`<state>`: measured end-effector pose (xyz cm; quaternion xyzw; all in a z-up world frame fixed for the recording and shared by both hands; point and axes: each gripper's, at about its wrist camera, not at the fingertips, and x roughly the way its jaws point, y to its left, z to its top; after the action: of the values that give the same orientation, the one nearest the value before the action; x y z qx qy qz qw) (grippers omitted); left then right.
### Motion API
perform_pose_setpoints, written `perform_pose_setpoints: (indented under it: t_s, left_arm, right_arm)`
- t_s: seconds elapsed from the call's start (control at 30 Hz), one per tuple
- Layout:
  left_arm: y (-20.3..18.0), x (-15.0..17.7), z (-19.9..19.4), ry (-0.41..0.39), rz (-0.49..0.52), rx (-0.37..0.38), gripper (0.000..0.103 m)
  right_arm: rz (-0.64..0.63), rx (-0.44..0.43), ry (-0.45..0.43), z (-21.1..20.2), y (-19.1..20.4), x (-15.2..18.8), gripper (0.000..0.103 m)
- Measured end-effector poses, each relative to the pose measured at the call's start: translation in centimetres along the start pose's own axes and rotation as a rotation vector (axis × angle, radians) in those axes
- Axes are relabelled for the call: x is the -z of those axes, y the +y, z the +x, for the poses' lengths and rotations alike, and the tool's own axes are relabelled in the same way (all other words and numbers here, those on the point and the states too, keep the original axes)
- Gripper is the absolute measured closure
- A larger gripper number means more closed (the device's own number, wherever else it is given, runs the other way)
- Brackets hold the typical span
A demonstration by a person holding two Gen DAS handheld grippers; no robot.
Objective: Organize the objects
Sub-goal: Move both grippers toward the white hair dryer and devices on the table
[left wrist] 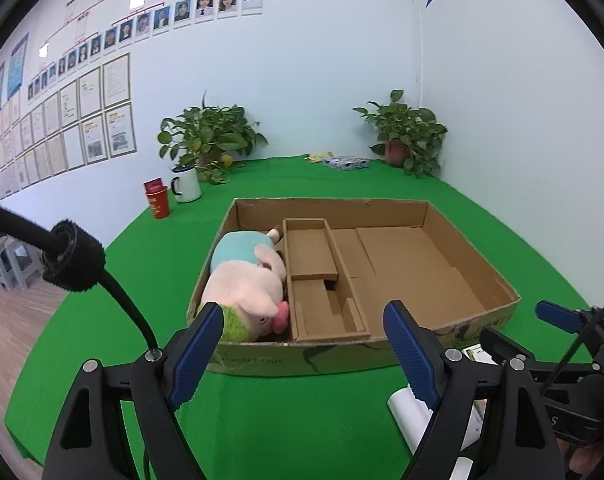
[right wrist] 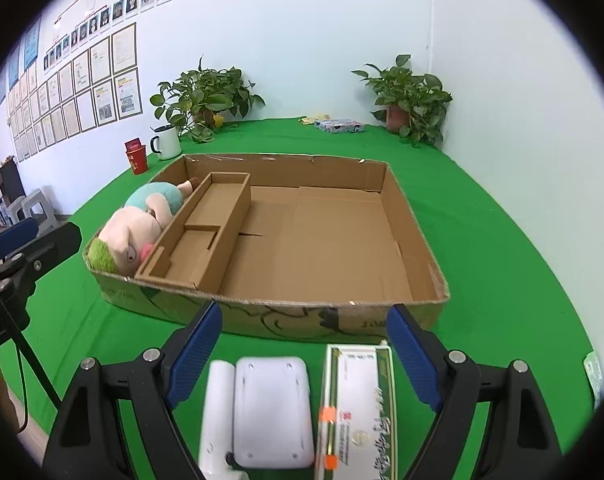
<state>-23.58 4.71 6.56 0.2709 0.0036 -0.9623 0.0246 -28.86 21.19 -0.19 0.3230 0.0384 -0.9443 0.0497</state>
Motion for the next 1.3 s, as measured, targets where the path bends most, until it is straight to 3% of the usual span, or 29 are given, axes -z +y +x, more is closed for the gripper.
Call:
perform_pose_setpoints:
  t_s: [0.17, 0.43, 0.47, 0.53, 0.57, 0.6, 0.67, 0.73, 0.77, 0.8, 0.83, 0.87, 0.9, 0.93, 1.07, 1.17, 1.3]
  left_arm:
    - [-0.5, 1.5, -0.8, 0.005, -0.036, 0.019, 0.021]
    - [-0.7, 3.2, -1.2, 0.035, -0.071, 0.011, 0.023]
    - [-0.5, 3.2, -1.1, 0.038, -0.078, 0.009, 0.027]
    - [-0.3, 3.5, -0.9, 0.047, -0.081, 0.017, 0.045]
    - [-0.4, 3.6, -0.8, 0.051, -0.077, 0.020, 0.064]
    - [-0.5, 3.7, -0.7, 0.058, -0.069, 0.027, 0.084]
    - [-1.0, 3.8, -0.2, 0.087, -0.038, 0.030, 0.094]
    - [-1.2, 4.0, 0.0, 0.089, -0.031, 0.040, 0.093]
    - [-1.2, 4.0, 0.0, 0.085, -0.035, 0.045, 0.087]
    - [-1.2, 4.0, 0.0, 0.085, -0.036, 0.047, 0.062]
    - [-1.1, 4.1, 0.0, 0.086, -0.039, 0.056, 0.043]
    - [-1.0, 4.1, -0.1, 0.079, -0.049, 0.071, 0.018]
    - [-0.8, 4.2, -0.3, 0.073, -0.063, 0.089, 0.016]
    - [-0.7, 4.2, -0.2, 0.080, -0.071, 0.108, 0.016]
    - [-0.6, 4.4, 0.2, 0.099, -0.069, 0.121, 0.016]
    - [-0.4, 4.5, 0.4, 0.127, -0.107, 0.201, 0.016]
    - [-0.2, 5.1, 1.0, 0.191, -0.140, 0.308, 0.016]
  right_arm:
    - [-0.011, 0.057, -0.022, -1.4, -0.2, 1.6, 0.019]
    - [-0.014, 0.024, -0.017, -1.7, -0.4, 2.9, 0.020]
    - [-0.012, 0.023, -0.016, -1.6, -0.5, 3.0, 0.021]
    - [-0.005, 0.017, -0.021, -1.7, -0.6, 3.1, 0.023]
    - [-0.004, 0.020, -0.024, -1.8, -0.7, 3.2, 0.032]
    - [-0.005, 0.030, -0.030, -2.0, -0.8, 3.3, 0.061]
    - [-0.005, 0.071, -0.037, -2.3, -0.9, 3.5, 0.100]
    - [-0.009, 0.075, -0.053, -2.4, -1.0, 3.6, 0.099]
    - [-0.018, 0.089, -0.063, -2.6, -1.0, 3.6, 0.099]
    - [-0.027, 0.097, -0.076, -2.8, -0.9, 3.6, 0.096]
    - [-0.032, 0.092, -0.080, -2.9, -0.9, 3.6, 0.090]
    - [-0.037, 0.084, -0.075, -2.8, -1.0, 3.6, 0.063]
    - [-0.041, 0.074, -0.068, -2.7, -1.0, 3.6, 0.025]
    - [-0.039, 0.063, -0.068, -2.7, -1.0, 3.7, 0.016]
    - [-0.040, 0.001, -0.076, -3.1, -0.9, 4.2, 0.015]
    - [-0.061, -0.023, -0.074, -3.4, -0.7, 4.7, 0.015]
    - [-0.103, -0.203, -0.035, -4.4, -0.7, 6.6, 0.015]
